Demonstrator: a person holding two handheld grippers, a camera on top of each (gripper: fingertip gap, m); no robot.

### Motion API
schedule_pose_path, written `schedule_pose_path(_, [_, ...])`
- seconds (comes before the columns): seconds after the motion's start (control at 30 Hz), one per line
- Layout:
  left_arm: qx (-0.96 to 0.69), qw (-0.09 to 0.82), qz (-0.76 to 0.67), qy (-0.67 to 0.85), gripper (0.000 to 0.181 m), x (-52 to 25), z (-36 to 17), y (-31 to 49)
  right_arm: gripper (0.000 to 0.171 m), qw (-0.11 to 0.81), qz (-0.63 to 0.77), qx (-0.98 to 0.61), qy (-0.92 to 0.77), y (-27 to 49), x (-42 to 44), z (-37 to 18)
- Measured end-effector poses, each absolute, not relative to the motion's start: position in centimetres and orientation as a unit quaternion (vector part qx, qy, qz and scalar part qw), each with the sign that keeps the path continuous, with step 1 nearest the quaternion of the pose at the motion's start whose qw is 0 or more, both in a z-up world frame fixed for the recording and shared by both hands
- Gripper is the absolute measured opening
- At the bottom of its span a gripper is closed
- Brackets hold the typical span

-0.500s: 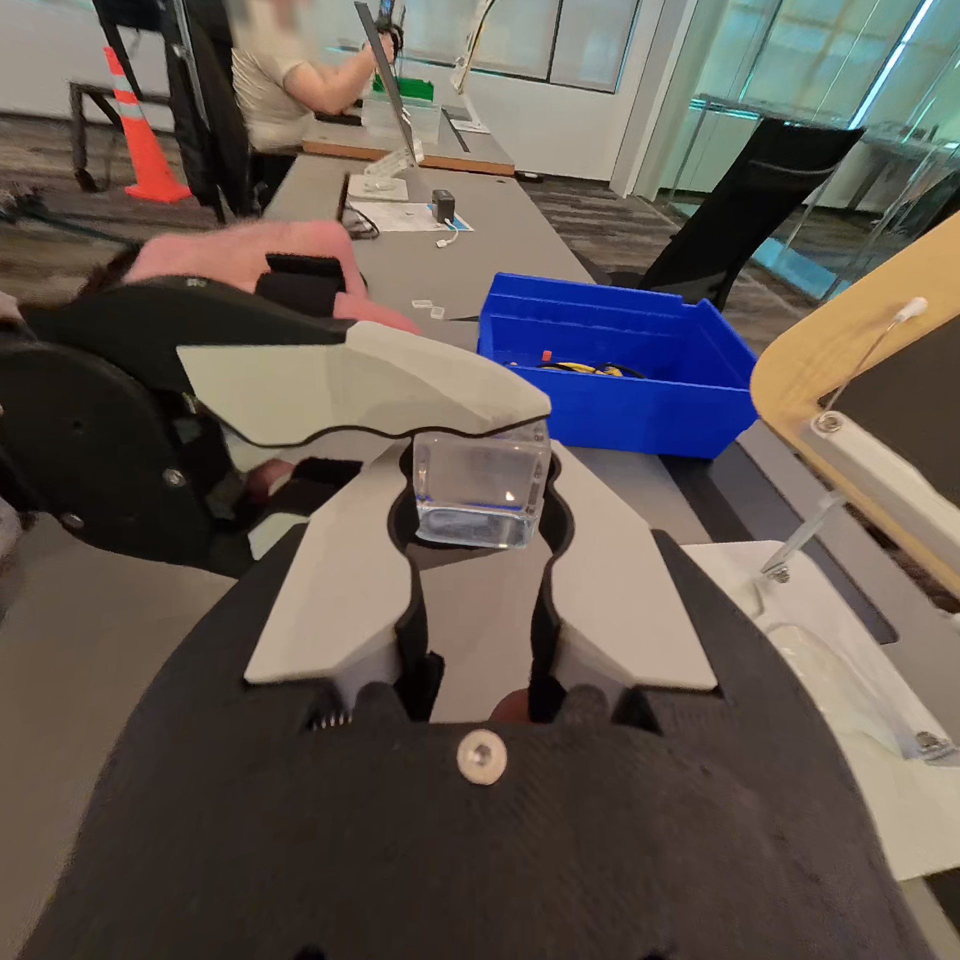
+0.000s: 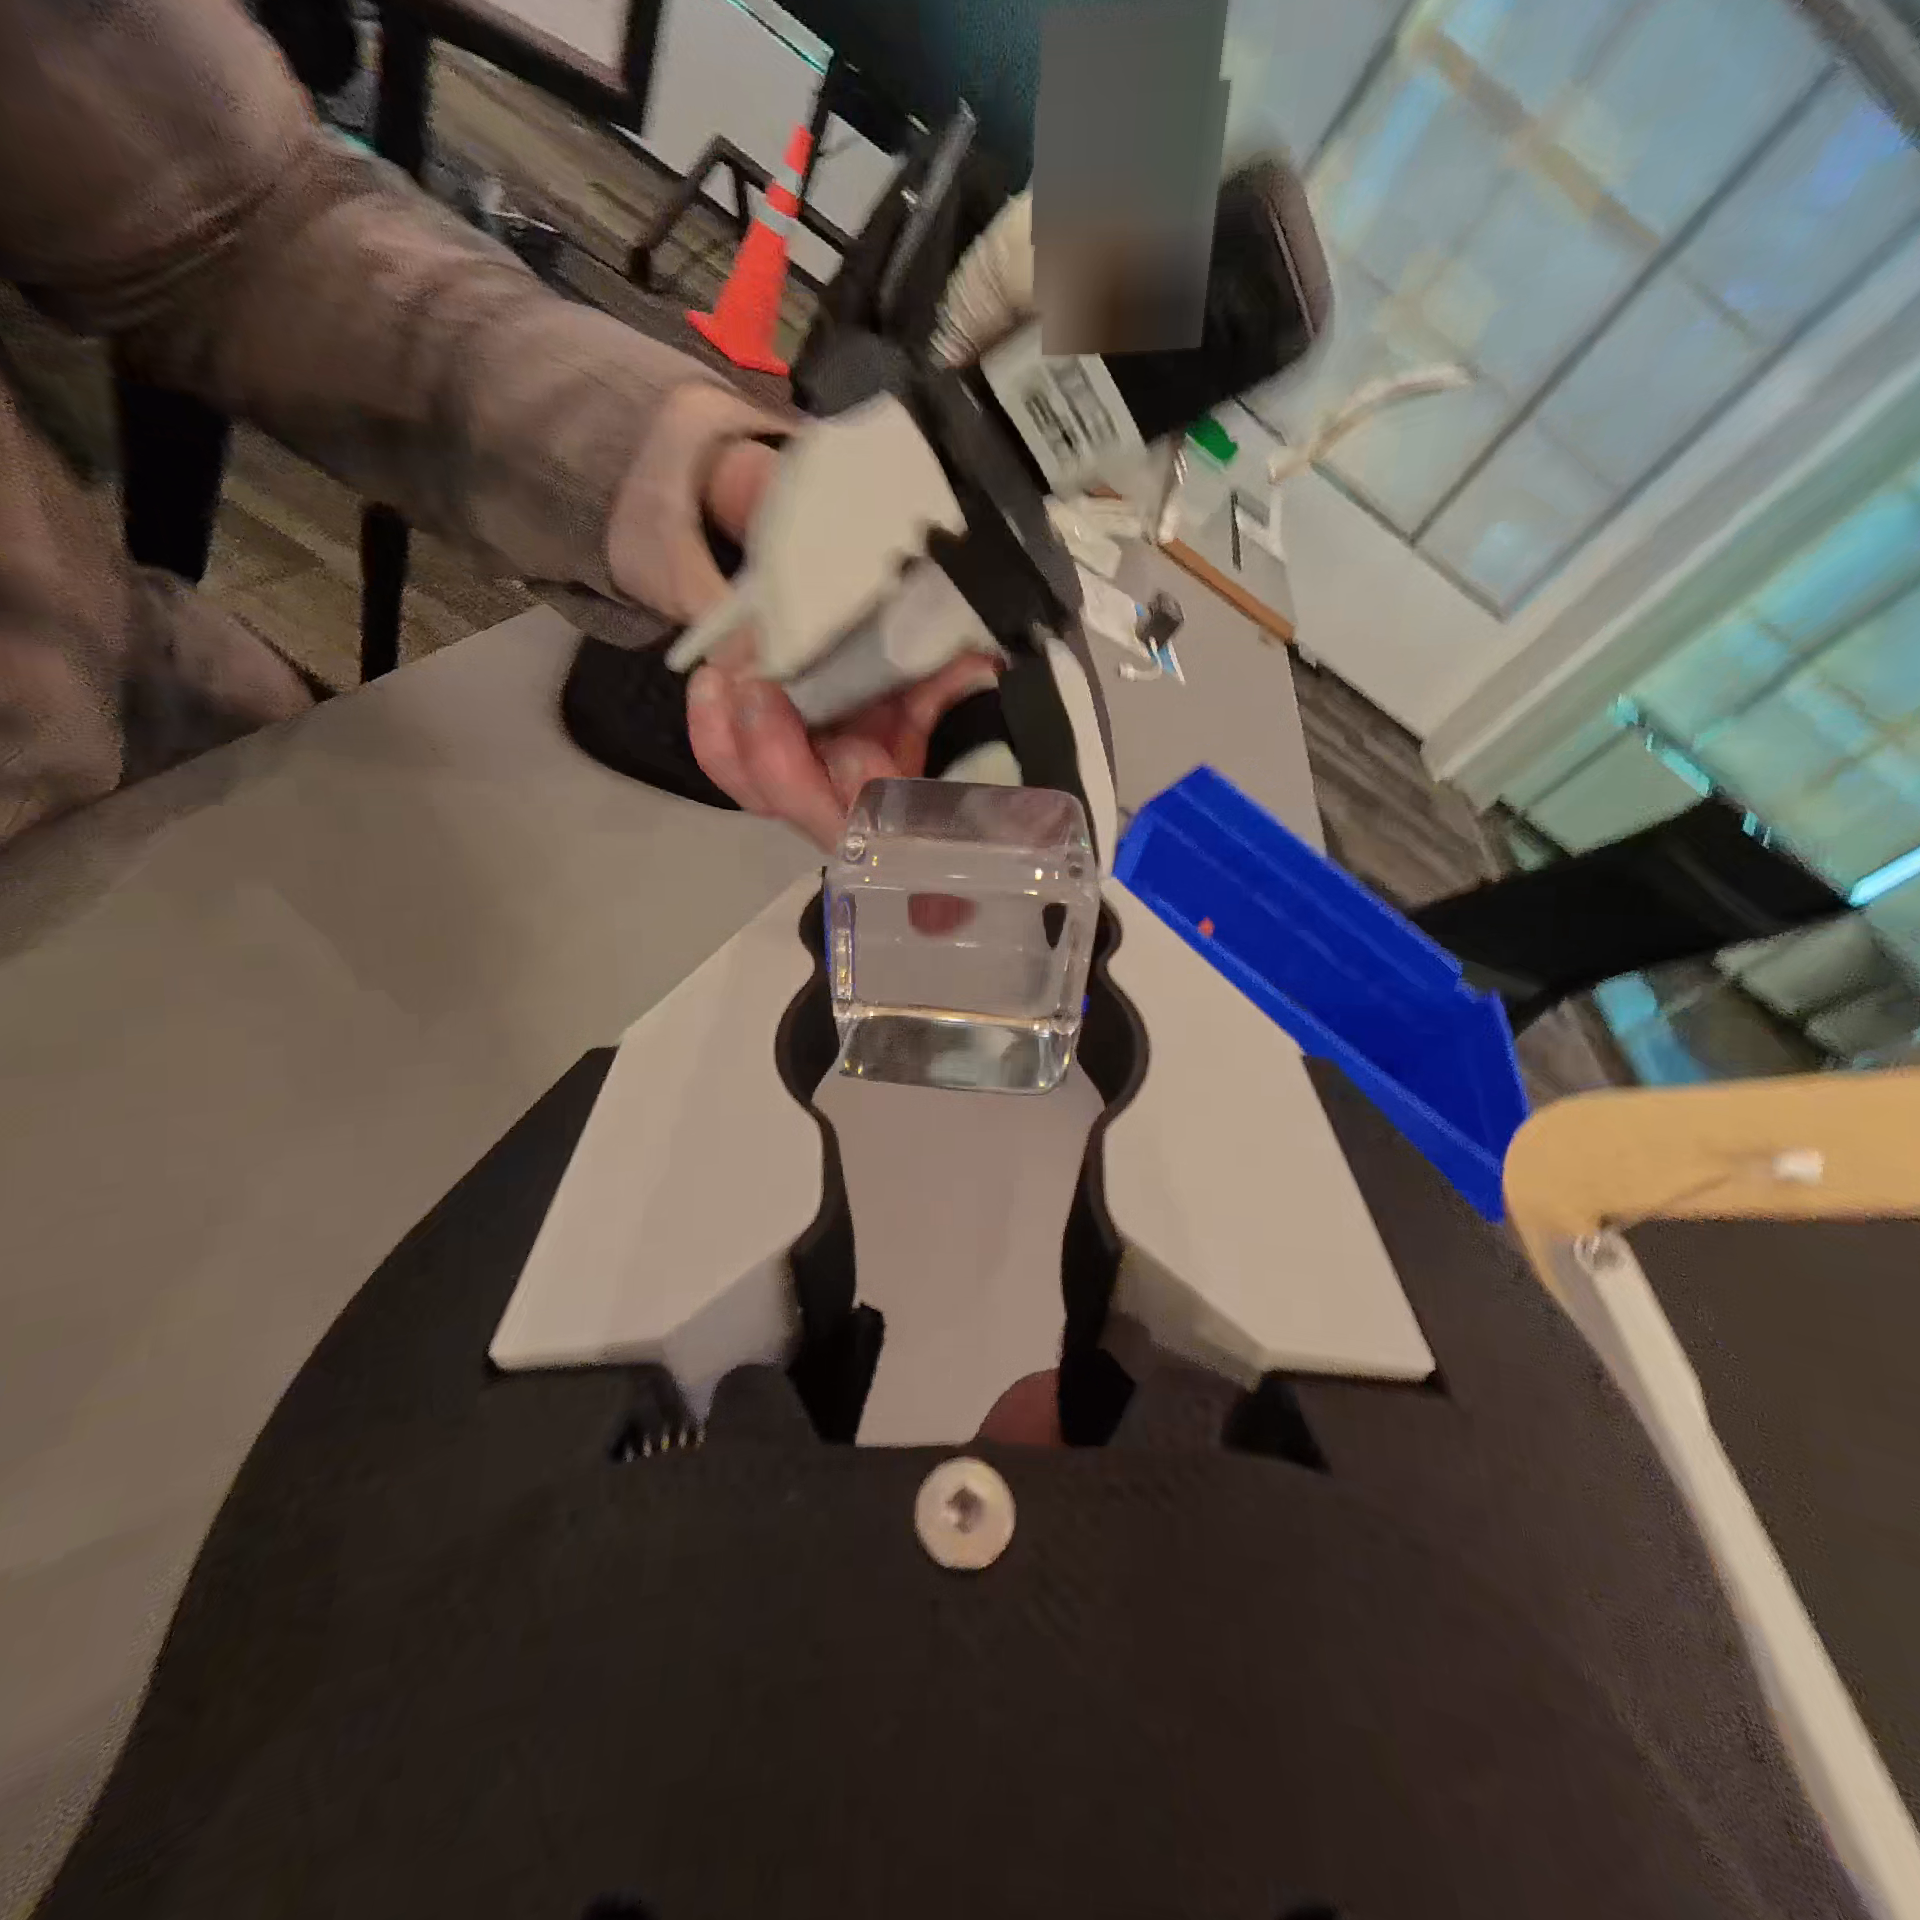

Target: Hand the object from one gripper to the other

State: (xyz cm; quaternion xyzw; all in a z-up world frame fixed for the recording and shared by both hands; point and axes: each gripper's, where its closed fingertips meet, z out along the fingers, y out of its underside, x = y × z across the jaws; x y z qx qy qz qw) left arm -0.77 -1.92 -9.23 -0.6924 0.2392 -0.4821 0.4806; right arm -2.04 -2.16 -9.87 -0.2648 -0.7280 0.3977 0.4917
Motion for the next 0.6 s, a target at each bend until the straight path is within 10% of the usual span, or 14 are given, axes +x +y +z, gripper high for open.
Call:
schedule_pose_path(0.3, [-0.625,0.438,-0.619,0.187,0.046,1.8,-9.6,-2.7,0.042,0.547,0.248,-0.158,-0.784,-4.3,-3.0,-11.7])
schedule_pose_path(0.6, [-0.655,0.549,-0.459,0.243,0.047,0.7,-9.5,-1.9,0.053,0.575,0.193,-0.181,-0.774,-2.5,-3.3,-11.2])
